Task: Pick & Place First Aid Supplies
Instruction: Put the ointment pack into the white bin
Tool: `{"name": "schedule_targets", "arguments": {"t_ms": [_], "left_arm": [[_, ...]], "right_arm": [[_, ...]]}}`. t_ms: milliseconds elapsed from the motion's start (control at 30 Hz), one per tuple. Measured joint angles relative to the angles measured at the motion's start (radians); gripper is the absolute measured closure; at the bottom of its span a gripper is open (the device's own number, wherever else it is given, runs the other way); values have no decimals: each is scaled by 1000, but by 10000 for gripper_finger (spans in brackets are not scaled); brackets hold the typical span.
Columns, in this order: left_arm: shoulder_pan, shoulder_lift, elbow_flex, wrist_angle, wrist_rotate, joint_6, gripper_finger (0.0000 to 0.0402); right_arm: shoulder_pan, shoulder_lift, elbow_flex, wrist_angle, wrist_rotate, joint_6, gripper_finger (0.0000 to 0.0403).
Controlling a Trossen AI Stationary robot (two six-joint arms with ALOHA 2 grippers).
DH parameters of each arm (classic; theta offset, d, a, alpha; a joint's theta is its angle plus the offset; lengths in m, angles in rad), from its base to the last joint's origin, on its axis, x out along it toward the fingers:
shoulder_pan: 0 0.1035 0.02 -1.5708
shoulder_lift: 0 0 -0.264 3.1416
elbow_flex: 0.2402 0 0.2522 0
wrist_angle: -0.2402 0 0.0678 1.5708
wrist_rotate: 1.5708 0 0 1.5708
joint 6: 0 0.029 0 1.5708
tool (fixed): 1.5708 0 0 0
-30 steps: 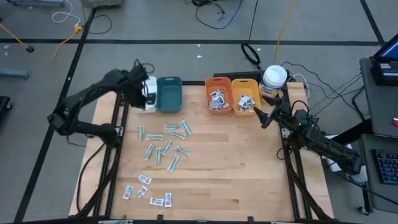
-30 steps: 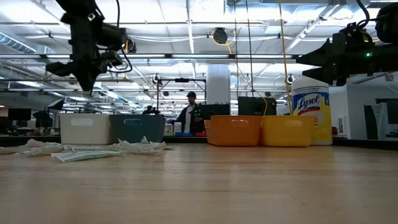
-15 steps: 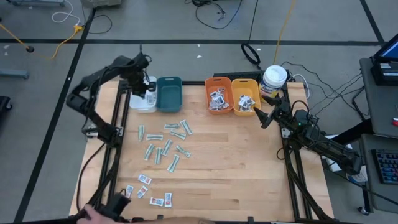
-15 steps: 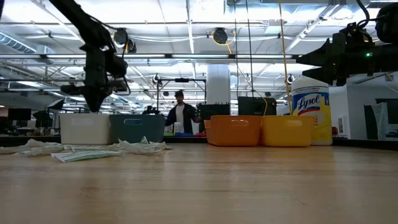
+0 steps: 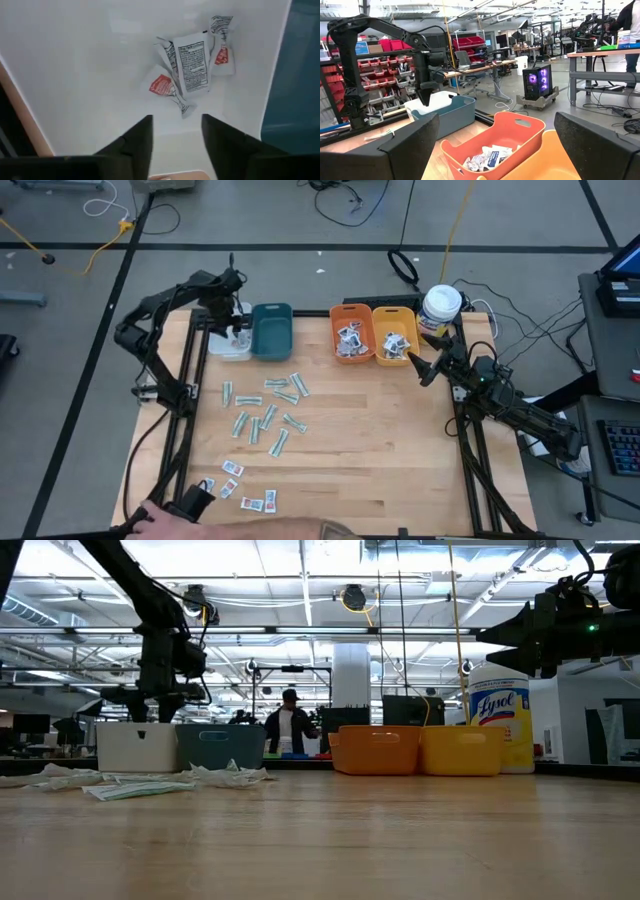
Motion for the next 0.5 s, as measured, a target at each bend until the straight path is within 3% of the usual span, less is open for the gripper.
{"name": "schedule_targets", "arguments": {"t_ms": [200, 500], "left_arm": [[-7, -84, 0, -23, 2, -46, 170], [-178, -227, 0, -39, 2, -135, 156]], "right_arm": [[0, 0, 0, 0, 0, 0, 11], [0, 0, 0, 0, 0, 0, 11]]}}
